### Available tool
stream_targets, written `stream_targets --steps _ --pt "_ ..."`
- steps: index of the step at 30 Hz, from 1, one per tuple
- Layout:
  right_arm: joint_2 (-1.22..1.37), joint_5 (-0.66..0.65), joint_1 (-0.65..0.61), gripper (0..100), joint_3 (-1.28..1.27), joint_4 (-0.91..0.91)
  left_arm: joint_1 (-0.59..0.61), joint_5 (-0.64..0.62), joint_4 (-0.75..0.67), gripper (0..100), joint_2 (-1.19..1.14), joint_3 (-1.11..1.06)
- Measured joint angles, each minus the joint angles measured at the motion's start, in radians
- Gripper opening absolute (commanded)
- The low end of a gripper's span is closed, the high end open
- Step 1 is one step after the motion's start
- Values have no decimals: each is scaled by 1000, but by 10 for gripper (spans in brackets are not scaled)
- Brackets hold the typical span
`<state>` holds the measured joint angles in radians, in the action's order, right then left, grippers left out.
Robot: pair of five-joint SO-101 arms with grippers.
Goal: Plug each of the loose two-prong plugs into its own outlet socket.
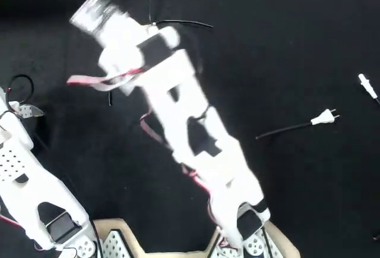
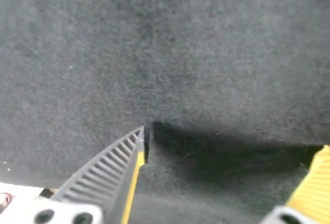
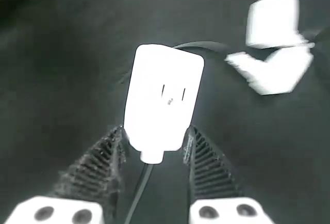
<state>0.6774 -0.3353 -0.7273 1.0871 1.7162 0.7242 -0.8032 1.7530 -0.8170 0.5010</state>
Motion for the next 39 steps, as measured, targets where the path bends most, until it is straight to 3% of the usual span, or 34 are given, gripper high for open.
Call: stream_targets --steps 4,7,13,20,24,36,39 --pt "-83 -29 -117 52 -269 0 12 0 0 471 0 0" --pt "-169 -75 -123 53 -466 0 28 2 0 470 -2 0" --pt "-299 -132 -9 58 -813 -18 28 2 0 470 -2 0" --pt "-410 -311 109 205 -1197 -160 28 2 0 470 -2 0" --pt "-462 -394 118 216 -1381 -233 28 2 0 470 -2 0" --pt "-555 -468 115 220 -1444 -272 28 2 0 470 -2 0" --pt "-555 -453 61 220 -1432 -272 28 2 0 470 -2 0"
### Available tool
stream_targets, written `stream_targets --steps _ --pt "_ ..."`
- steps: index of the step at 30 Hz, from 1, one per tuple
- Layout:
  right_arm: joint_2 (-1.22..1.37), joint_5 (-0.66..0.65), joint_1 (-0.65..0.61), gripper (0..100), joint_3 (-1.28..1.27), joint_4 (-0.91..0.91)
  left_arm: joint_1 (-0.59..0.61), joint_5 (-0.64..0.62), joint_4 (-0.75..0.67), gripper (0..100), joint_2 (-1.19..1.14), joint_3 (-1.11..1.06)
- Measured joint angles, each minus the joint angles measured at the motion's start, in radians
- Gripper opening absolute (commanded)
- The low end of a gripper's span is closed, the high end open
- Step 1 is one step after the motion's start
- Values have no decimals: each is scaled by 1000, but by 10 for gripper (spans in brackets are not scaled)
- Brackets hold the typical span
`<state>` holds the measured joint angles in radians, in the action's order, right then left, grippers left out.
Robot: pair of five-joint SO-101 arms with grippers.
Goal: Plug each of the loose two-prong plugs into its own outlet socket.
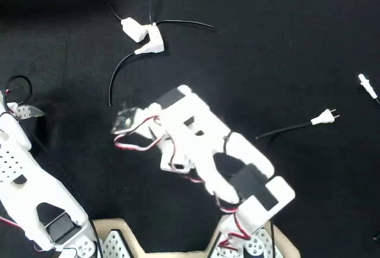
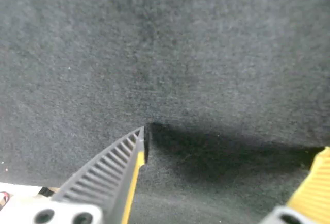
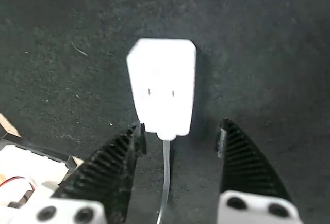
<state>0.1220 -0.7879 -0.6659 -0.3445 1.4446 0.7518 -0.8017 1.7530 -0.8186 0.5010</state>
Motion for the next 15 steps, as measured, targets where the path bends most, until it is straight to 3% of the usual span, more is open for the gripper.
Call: stream_targets --steps 7,15 --pt "0 97 -172 217 6 -44 0 0 0 470 0 0" --pt "84 114 -138 215 6 -183 0 0 0 470 0 0"
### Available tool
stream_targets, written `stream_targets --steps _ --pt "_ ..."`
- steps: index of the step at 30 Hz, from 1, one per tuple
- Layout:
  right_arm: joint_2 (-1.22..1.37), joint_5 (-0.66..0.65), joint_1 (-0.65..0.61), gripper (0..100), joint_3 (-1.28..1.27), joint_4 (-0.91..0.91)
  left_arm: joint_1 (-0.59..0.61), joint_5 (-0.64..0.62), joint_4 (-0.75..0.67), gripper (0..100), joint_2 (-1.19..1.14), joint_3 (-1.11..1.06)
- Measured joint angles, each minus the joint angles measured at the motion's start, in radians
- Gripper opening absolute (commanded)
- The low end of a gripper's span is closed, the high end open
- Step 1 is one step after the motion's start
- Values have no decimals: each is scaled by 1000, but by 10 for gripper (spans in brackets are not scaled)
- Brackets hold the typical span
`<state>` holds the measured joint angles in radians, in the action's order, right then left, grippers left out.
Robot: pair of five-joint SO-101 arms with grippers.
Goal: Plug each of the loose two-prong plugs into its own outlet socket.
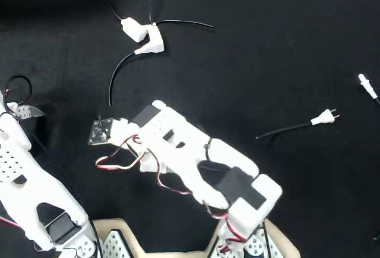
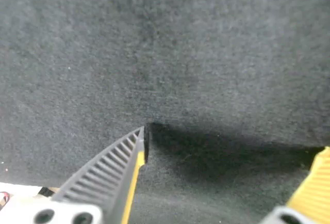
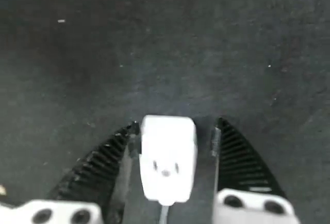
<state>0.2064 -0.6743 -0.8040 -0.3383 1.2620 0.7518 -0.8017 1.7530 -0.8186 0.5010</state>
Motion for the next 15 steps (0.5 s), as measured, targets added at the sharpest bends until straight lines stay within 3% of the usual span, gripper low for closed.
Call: stream_targets --steps 5,10,15 --pt "87 -9 6 208 23 -2 0 0 0 470 0 0" --pt "110 -9 14 131 58 0 0 0 0 470 0 0" --pt "121 -9 14 191 100 91 0 0 0 470 0 0"
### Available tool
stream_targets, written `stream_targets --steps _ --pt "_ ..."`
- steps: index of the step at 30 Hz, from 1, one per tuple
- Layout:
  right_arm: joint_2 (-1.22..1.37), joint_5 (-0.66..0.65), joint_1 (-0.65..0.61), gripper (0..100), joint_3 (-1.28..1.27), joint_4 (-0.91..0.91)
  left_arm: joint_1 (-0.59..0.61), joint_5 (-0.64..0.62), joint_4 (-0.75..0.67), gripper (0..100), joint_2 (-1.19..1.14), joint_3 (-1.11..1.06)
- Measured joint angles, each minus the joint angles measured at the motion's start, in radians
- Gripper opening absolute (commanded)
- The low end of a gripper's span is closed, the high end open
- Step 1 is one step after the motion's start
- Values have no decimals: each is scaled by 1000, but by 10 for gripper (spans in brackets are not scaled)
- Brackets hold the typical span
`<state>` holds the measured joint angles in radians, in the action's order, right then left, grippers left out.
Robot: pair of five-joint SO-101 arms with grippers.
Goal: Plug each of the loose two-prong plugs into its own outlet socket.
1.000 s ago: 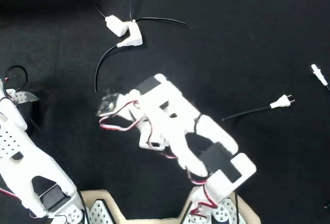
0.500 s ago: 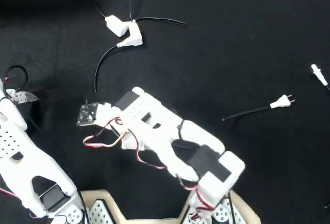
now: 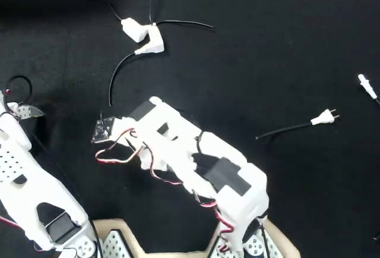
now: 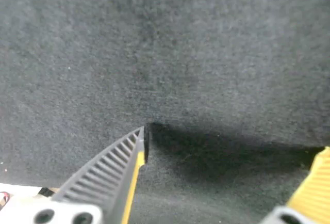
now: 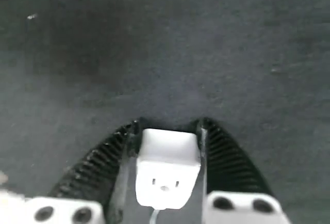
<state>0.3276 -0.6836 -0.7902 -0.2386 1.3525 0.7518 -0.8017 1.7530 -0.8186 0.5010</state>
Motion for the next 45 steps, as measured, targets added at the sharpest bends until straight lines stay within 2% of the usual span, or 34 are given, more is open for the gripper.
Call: stream_targets --steps 7,25,33,45 --pt "5 -2 -3 212 94 150 0 0 0 471 0 0" --pt "5 -2 -3 211 55 158 0 0 0 471 0 0" --pt "5 -2 -2 62 32 101 0 5 0 472 0 0" --pt "78 -26 2 53 91 49 0 5 0 472 0 0"
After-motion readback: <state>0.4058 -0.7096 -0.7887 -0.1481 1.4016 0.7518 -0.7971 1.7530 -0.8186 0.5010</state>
